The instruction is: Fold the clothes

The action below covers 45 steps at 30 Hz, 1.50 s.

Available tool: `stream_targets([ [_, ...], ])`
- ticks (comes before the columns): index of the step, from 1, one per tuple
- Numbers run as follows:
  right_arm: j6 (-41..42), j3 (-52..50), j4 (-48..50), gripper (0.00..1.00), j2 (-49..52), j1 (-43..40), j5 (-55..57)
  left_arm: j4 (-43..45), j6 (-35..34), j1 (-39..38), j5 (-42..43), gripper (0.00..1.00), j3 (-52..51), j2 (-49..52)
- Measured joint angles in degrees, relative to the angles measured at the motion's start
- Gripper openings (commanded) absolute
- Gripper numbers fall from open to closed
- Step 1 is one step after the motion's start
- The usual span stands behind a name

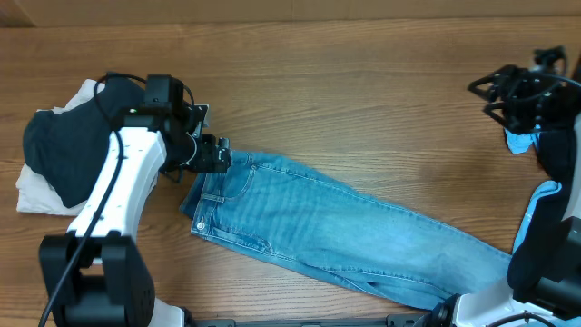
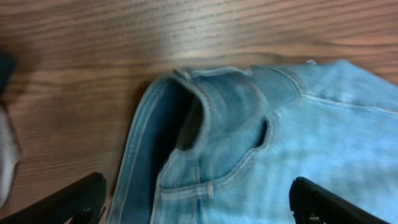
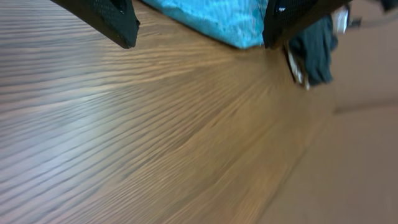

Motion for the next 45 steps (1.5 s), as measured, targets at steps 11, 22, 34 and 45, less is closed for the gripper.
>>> stream_targets([
  [11, -1.66, 0.00, -3.98, 0.70, 0.00, 4.20, 5.22, 6.95, 2.34, -0.61, 1.42, 0.04, -0.61, 14.82],
  [22, -1.62, -0.20, -4.57, 0.78, 0.02, 4.20, 11.74, 1.97, -12.57, 5.81, 3.10, 0.04, 1.03, 16.06],
  [34, -1.55, -2.01, -4.63, 0.79, 0.42, 4.20, 13.57, 3.39, -10.73, 20.50, 2.91, 0.04, 2.29, 5.51],
  [45, 6.69, -8.39, -9.44, 0.82, 0.42, 4.20, 25.86, -0.07, -9.60, 25.40, -3.19, 0.04, 11.67, -0.46],
])
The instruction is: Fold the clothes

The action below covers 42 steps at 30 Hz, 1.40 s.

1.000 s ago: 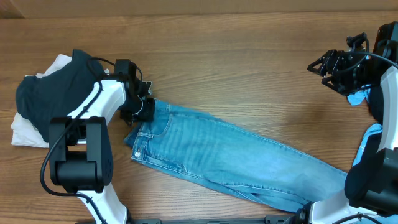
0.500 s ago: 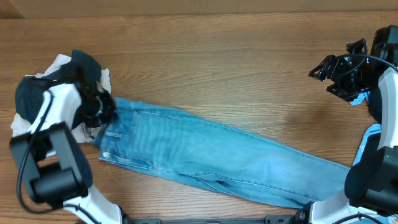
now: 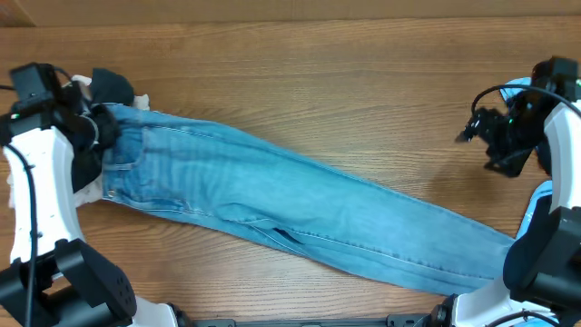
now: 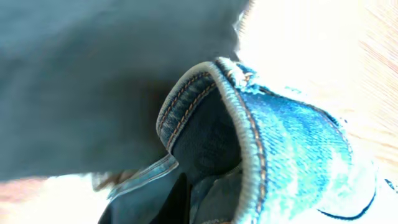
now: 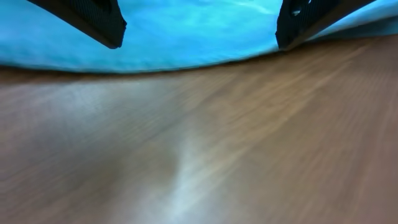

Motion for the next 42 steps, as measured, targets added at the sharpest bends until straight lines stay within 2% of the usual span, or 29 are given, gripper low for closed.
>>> stream_targets([
  [7, 0.17, -13.64, 4.52, 0.82, 0.22, 0.13, 0.24, -1.29, 0.15, 1.75, -4.66, 0.04, 0.42, -0.22],
  [9, -0.26, -17.94, 6.62, 0.75, 0.24, 0.57, -0.76, -1.46, 0.20, 1.75, -4.66, 0.04, 0.42, -0.22],
  [10, -0.48, -19.71, 7.26, 0.71, 0.31, 0.90, -1.22, -1.49, 0.31, 1.75, -4.68, 0.04, 0.42, -0.22],
  [12, -0.63, -22.97, 8.46, 0.47, 0.35, 1.42, -2.14, -1.86, 0.33, 1.75, -4.68, 0.04, 0.42, -0.22],
  [13, -0.72, -24.35, 9.05, 0.32, 0.35, 1.57, -2.43, -1.97, 0.33, 1.75, -4.72, 0.04, 0.42, -0.22],
  [14, -0.57, -25.97, 9.90, 0.25, 0.35, 1.62, -2.86, -2.21, 0.33, 1.75, -4.83, 0.04, 0.44, -0.22],
  [16, 0.66, -29.03, 12.59, 0.15, 0.35, 1.62, -3.30, -2.47, 0.33, 1.75, -4.87, 0.04, 0.46, -0.22],
  [20, 5.40, -36.22, 21.68, 0.04, -1.44, 1.25, -4.37, -2.54, 0.35, 1.75, -4.52, 0.04, 0.50, -0.22],
  [23, 9.31, -40.02, 27.63, 0.04, -4.46, 0.94, -6.19, -2.56, 0.35, 1.75, -4.15, 0.04, 0.50, -0.22],
  [26, 12.52, -41.20, 39.28, 0.04, -4.66, 1.20, -10.38, -2.93, 0.35, 1.75, -4.17, 0.08, 0.52, -0.22],
  [27, 14.14, -41.35, 50.56, 0.04, -3.30, 1.62, -11.67, -3.43, 0.35, 1.75, -3.96, 0.10, 0.57, -0.22],
  [30, 15.30, -41.66, 60.96, 0.04, -1.70, 1.88, -10.91, -4.02, 0.42, 1.75, -1.53, 0.15, 0.61, -0.22],
  [32, 15.93, -41.35, 66.31, 0.04, -0.50, 1.95, -9.29, -4.07, 0.39, 1.62, 1.95, 0.23, 0.61, -0.22],
  [35, 16.52, -38.16, 66.27, 0.04, 1.11, 1.95, -7.56, -4.66, 0.39, 0.17, 4.72, 0.38, 0.70, -0.24],
  [37, 16.31, -33.53, 61.51, 0.05, 1.86, 1.92, -6.84, -4.94, 0.26, -2.12, 5.60, 0.50, 0.87, -0.26],
  [39, 14.34, -27.91, 55.10, 0.09, 1.90, 1.92, -7.30, -5.01, 0.33, -5.70, 6.16, 0.55, 0.94, -0.28],
  [41, 13.14, -23.56, 49.00, 0.27, 1.90, 1.92, -7.56, -4.87, 0.52, -8.20, 5.86, 0.59, 0.98, -0.28],
  [42, 12.26, -20.22, 43.17, 0.27, 1.90, 1.92, -7.80, -4.83, 0.50, -9.88, 4.94, 0.59, 1.05, -0.28],
])
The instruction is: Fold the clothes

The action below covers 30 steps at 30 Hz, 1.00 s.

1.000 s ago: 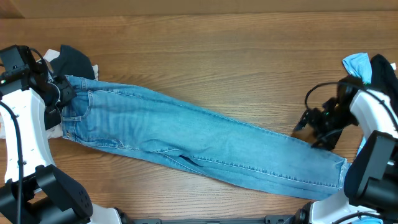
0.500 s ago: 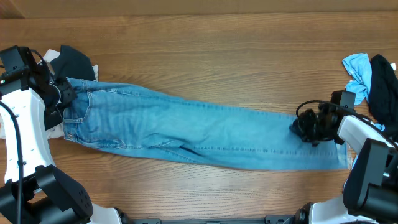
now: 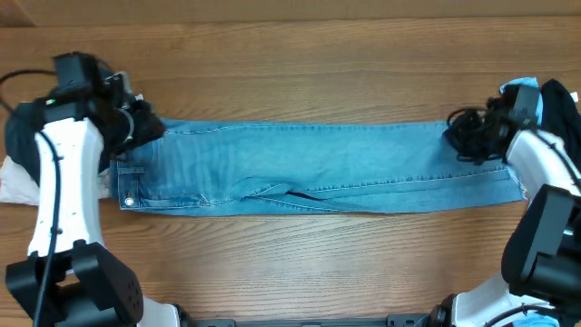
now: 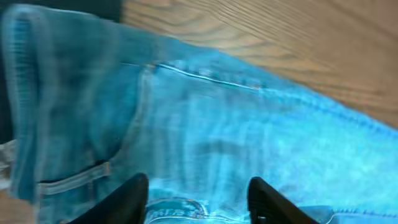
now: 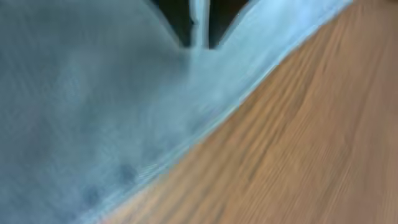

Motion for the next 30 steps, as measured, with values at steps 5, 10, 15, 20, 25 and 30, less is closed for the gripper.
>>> stream_targets([
  [5, -2.08, 5.31, -16.81, 0.23, -0.15, -0.02, -2.80, -2.36, 0.02, -3.21, -2.14, 0.51, 0.13, 0.00],
  [10, -6.91, 4.68, -20.39, 0.13, -0.11, 3.98, -6.49, -5.03, 0.02, -3.52, -3.28, 0.46, 0.07, 0.00],
  [15, -9.03, -0.09, -6.08, 0.13, 0.02, 18.71, -4.07, -5.20, 0.02, -3.52, -1.57, 0.48, -0.02, 0.00],
  [20, -8.83, -2.34, -0.22, 0.09, 2.75, 26.67, 7.08, -6.27, 0.02, -3.52, -0.96, 0.52, -0.04, 0.00],
  [25, -7.65, -1.70, 1.75, 0.04, 7.04, 24.17, 9.77, -6.47, 0.02, -3.52, -0.72, 0.61, -0.04, 0.00],
  [30, -5.31, -0.37, 1.77, 0.04, 8.35, 18.86, 7.82, -6.43, 0.00, -3.52, -0.70, 0.72, -0.04, 0.00],
])
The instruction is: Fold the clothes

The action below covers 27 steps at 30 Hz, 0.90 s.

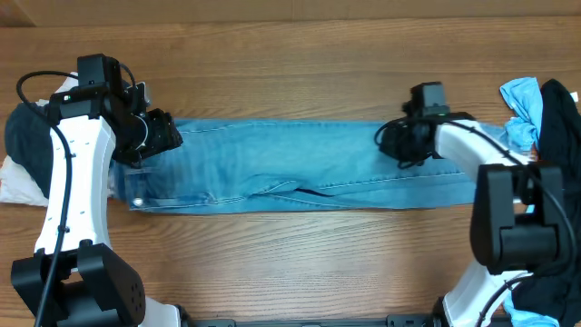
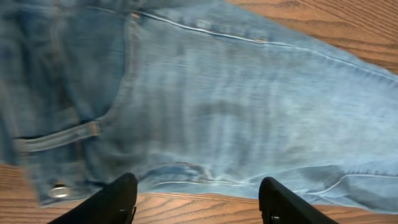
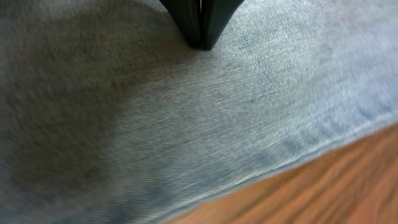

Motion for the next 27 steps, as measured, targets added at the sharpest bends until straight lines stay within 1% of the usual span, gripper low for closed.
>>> stream_targets([
  [2, 1.33, 0.72, -0.76, 0.04, 0.37, -4.37, -0.15, 0.42, 0.04, 0.00, 0.00, 0.79, 0.00, 0.00],
  [5, 2.86, 1.14, -1.92, 0.04, 0.46, -10.62, 0.20, 1.86, 0.37, 0.00, -0.02, 0.84, 0.00, 0.00],
  [9, 3.65, 1.90, -3.34, 0.04, 0.87, -14.08, -1.44, 3.06, 0.48, 0.00, -1.81, 0.86, 0.00, 0.00],
  [11, 3.76, 3.28, -5.55, 0.04, 1.42, -14.19, -1.57, 3.06, 0.48, 0.00, -3.54, 0.84, 0.00, 0.02],
  [12, 3.43, 4.81, -8.24, 0.07, 2.05, -14.29, -1.90, 3.04, 0.48, 0.00, -4.66, 0.84, 0.00, 0.11],
  [13, 1.99, 6.88, -12.26, 0.19, 2.89, -14.56, -2.89, 3.04, 0.48, 0.00, -4.94, 0.87, 0.00, 0.39],
  [14, 0.96, 7.85, -13.77, 0.29, 3.37, -14.84, -3.76, 3.10, 0.50, 0.00, -5.25, 0.89, 0.00, 1.42],
  [15, 0.42, 8.41, -14.84, 0.32, 3.52, -14.97, -4.68, 3.52, 0.94, 0.00, -5.11, 0.89, 0.00, 2.38],
  [16, -0.76, 9.66, -16.76, 0.38, 3.82, -15.21, -6.45, 4.33, 1.64, 0.00, -4.52, 0.88, 0.00, 3.65],
  [17, -2.12, 10.82, -17.81, 0.43, 3.87, -15.37, -8.20, 5.20, 2.01, 0.00, -3.96, 0.84, 0.00, 4.85],
  [19, -4.72, 13.77, -19.61, 0.49, 3.48, -15.47, -12.39, 8.39, 3.28, 0.00, -2.67, 0.80, -0.02, 8.90],
  [21, -6.62, 15.21, -20.79, 0.53, 2.08, -15.23, -15.04, 12.50, 3.52, 0.00, -2.01, 0.81, -0.31, 11.65],
  [23, -8.22, 15.58, -22.56, 0.53, 0.17, -14.88, -16.90, 16.72, 3.54, 0.00, -1.64, 0.86, -0.39, 13.14],
  [27, -10.54, 15.72, -25.24, 0.53, -0.81, -14.49, -18.38, 22.29, 4.63, 0.00, -1.36, 0.89, -0.33, 13.22],
])
